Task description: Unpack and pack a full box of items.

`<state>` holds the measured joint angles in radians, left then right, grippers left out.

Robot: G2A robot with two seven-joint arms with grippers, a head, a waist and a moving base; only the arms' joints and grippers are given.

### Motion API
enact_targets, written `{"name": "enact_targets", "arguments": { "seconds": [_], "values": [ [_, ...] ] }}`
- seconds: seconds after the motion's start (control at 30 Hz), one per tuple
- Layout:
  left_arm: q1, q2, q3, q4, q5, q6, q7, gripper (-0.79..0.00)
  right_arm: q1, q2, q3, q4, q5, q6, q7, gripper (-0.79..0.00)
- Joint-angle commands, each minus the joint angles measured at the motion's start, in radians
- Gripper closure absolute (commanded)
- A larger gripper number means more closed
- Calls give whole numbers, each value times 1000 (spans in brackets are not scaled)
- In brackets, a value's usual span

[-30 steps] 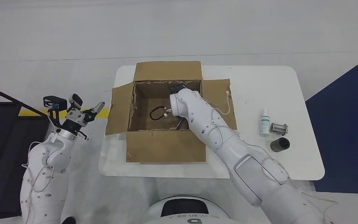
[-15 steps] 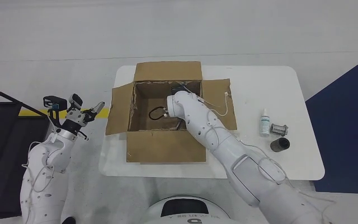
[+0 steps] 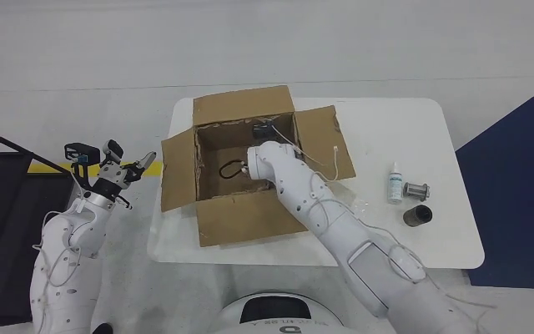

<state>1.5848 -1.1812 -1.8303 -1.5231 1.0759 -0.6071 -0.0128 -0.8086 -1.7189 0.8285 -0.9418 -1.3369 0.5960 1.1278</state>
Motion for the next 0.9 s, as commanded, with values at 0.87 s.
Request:
{"name": "enact_targets", "arguments": {
  "seconds": [0.87],
  "values": [
    [0, 0, 0, 0, 0, 0, 0, -785, -282, 92, 208, -475, -82, -361, -81, 0]
  ]
}}
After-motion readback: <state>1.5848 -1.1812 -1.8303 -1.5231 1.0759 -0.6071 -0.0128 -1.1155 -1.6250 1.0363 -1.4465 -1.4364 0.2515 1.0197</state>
